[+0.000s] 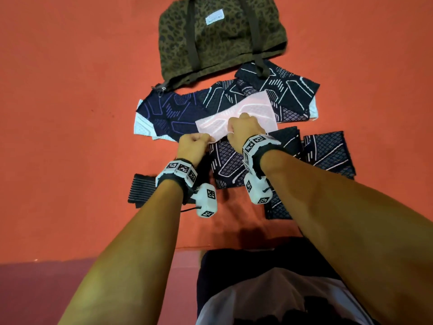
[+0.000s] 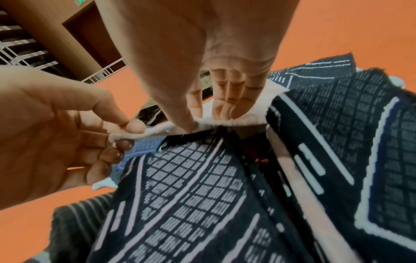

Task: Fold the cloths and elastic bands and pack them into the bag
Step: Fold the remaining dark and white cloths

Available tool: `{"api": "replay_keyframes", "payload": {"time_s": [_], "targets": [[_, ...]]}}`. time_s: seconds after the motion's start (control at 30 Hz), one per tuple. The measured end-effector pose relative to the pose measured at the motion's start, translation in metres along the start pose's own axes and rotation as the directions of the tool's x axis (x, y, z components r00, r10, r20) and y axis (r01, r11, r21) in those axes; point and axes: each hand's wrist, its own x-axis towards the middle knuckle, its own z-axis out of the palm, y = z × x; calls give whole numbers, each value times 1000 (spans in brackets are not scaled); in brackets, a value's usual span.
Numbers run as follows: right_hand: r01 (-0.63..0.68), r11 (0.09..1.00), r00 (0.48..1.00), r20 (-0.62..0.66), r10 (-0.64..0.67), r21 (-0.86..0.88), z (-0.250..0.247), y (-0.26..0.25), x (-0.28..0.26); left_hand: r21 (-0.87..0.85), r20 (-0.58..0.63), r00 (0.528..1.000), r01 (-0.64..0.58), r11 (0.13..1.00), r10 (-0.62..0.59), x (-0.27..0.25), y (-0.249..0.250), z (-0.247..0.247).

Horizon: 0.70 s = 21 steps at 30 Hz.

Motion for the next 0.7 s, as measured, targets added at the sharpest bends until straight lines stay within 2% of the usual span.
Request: {"api": "replay_keyframes", "payload": {"time_s": [0.17,0.3,0.4,0.53,0.7], "targets": [[111,991,990,-97,-104,74,9,-10,-13,-76,-26,999,-47,996,45,-6,-11,-10],[142,983,988,-82,-132,120,17,-14,-30,-92,-41,997,-75,993,72,-11,-19,-12],[124,987,992,-35,-122,97,24,-19,-41,-56,-49,992,-122,991,119,-14,-25,-15],[115,992,993,35,-117,57,30,-22,-46,-42,-17,994,-112,993,112,-20,-27,-20],[-52,991,997,70,43,121,31,-10,-52,-26,-18,994,-109,994,109,-19,-32,-26]]}}
